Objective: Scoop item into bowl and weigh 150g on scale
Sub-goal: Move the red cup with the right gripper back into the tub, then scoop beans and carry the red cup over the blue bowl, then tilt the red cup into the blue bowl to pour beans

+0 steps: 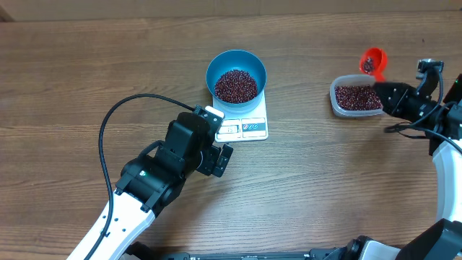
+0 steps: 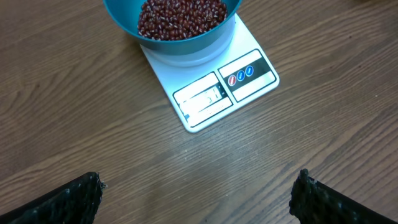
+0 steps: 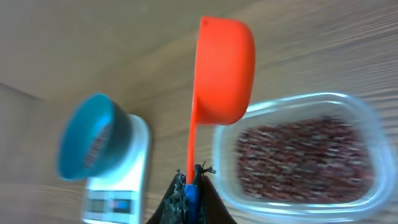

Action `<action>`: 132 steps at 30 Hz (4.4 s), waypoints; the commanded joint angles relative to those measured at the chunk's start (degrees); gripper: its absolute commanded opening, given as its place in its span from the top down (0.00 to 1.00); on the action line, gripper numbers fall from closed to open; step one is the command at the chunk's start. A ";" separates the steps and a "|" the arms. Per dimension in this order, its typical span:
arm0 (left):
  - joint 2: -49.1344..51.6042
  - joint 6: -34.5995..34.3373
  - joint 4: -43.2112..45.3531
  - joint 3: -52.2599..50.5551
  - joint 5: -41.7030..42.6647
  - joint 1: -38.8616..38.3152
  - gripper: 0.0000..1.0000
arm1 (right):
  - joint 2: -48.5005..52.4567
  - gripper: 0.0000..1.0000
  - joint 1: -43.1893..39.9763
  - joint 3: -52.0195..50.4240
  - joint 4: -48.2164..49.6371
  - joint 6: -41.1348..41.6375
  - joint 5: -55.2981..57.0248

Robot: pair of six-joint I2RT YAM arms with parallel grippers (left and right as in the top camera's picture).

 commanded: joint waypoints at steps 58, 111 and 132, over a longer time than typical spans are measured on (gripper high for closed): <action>0.20 1.03 0.22 0.02 0.68 0.24 0.01 | -1.07 0.96 40.46 0.83 11.61 -21.75 14.56; 0.20 1.03 0.22 0.02 0.70 0.24 0.00 | 27.34 0.97 50.73 35.17 -26.25 -13.18 32.39; 0.20 1.03 0.22 0.02 0.70 0.24 0.00 | 29.46 0.97 50.77 35.19 -20.46 -15.02 35.41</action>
